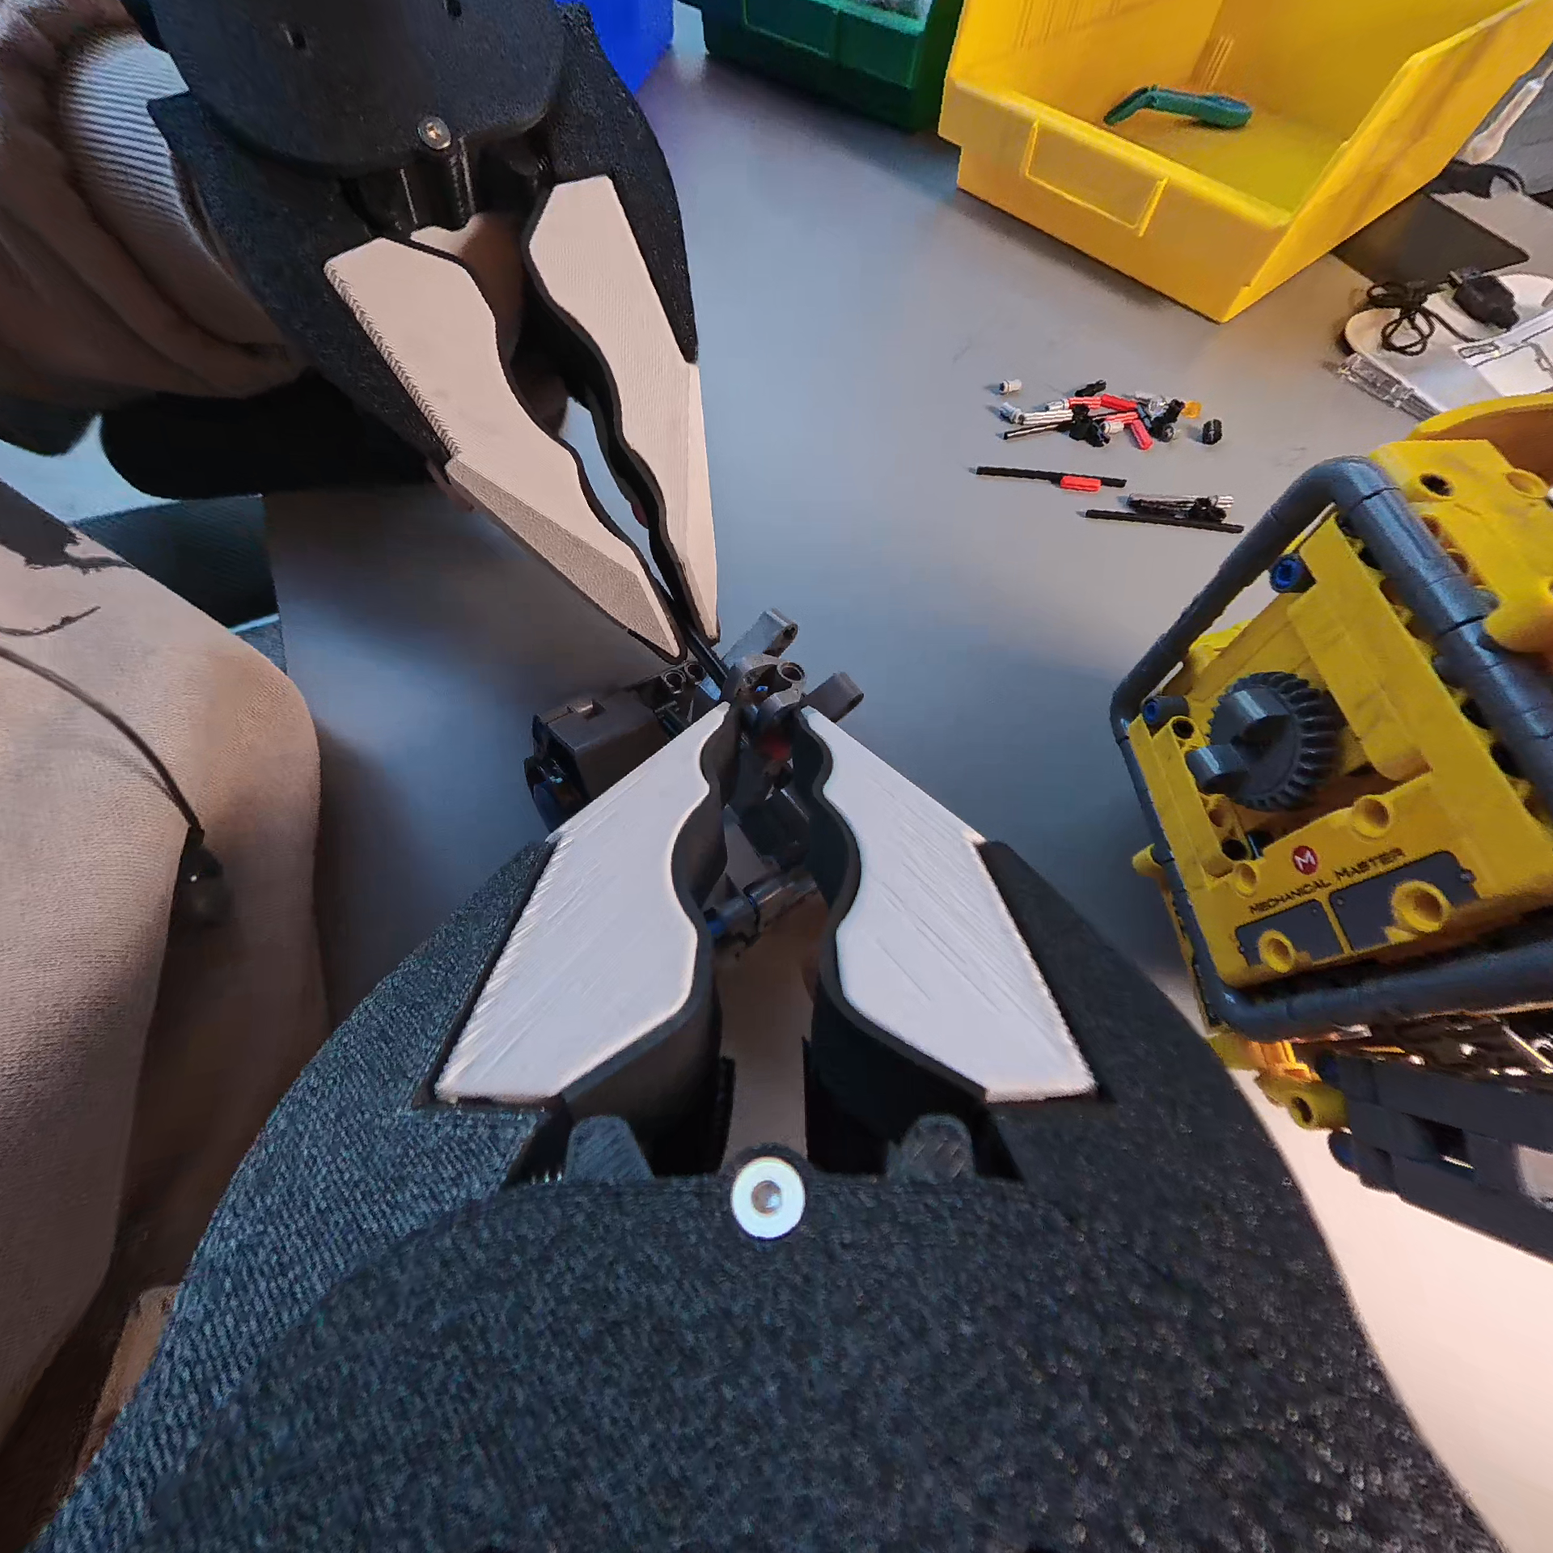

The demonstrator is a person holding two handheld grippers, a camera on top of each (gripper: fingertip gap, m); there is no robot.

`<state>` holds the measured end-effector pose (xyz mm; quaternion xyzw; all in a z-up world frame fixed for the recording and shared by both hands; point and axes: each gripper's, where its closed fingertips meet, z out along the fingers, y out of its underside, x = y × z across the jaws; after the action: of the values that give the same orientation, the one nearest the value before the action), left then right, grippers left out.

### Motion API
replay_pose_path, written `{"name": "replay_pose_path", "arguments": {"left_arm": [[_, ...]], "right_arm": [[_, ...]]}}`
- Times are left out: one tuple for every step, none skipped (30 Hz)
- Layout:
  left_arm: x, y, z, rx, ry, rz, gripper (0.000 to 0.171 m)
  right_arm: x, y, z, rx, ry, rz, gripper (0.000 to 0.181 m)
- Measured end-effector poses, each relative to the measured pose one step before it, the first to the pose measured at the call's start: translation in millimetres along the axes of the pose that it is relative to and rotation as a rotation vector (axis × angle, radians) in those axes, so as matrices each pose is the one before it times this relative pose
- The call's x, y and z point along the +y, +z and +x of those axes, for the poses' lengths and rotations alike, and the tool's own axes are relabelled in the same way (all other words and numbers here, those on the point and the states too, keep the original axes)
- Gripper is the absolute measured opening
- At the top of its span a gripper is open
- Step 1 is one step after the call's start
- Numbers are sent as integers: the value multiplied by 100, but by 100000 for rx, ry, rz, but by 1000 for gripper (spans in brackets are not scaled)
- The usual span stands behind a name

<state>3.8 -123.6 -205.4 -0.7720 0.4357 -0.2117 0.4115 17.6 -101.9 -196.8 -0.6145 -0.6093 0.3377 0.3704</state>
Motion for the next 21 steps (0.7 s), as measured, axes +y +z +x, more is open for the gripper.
{"name": "replay_pose_path", "arguments": {"left_arm": [[108, -112, 5, -319, -481, -614, 4], [148, -123, -15, -274, -307, -822, 3], [231, -174, -64, -477, 165, -1068, 3], [243, -219, -66, -321, 268, -941, 3], [126, -218, 58, 649, -519, 23, 3], [-44, -95, 144, 1022, -1461, 889, 3], [119, 39, -9, 167, -1385, -544, 3], [23, 19, -74, -199, -138, -423, 3], [-27, -16, -94, -251, 211, -270, 3], [-7, 49, -4, 157, 201, -346, 2], [3, 74, -83, -523, 290, 34, 3], [19, 114, -80, -529, -142, 234, 2], [30, 138, -67, -641, -33, 322, 2], [-43, 86, -67, -852, 414, 723, 2], [-74, 88, -42, -636, 256, 1051, 2], [25, 152, 5, -286, 103, 668, 1], [81, 160, 10, -87, -143, 281, 1], [-19, 110, -41, -486, 259, 677, 0], [-143, 71, -24, -448, 366, 724, 0], [-228, 37, 20, 39, 146, 869, 0], [-181, 54, 6, 146, -140, 788, 0]], "right_arm": [[-38, 92, -23, 158, 313, 537, 11], [-31, 79, -8, 311, 276, 426, 11], [7, 54, 75, 512, 484, 97, 11], [-7, 16, 29, 30, 495, 118, 11], [-41, 12, -85, -383, 22, 326, 11], [-13, 32, -41, 217, -421, 148, 11], [-16, 31, 1, 330, -512, 66, 11], [-12, 15, 12, 100, -132, -79, 11], [-16, 2, -12, -247, -328, -81, 11], [4, -12, 35, 173, -855, -5, 11], [-36, 4, 73, 1040, -1389, 443, 11], [-44, -7, 96, 1573, -934, 417, 10], [-21, -18, 56, 1485, -823, 203, 9], [-22, -75, 48, 1382, -1265, 228, 9], [34, -61, 43, 1327, -1637, -255, 8], [23, -63, -7, 1159, -1681, -127, 8], [5, -38, -7, 1158, -1274, -209, 7], [59, -32, 47, 1480, -2171, -952, 7], [114, -20, 116, 1527, -2130, -1416, 7], [118, -19, 110, 855, -810, -1147, 7], [97, -35, 71, 333, 56, -699, 7]]}}
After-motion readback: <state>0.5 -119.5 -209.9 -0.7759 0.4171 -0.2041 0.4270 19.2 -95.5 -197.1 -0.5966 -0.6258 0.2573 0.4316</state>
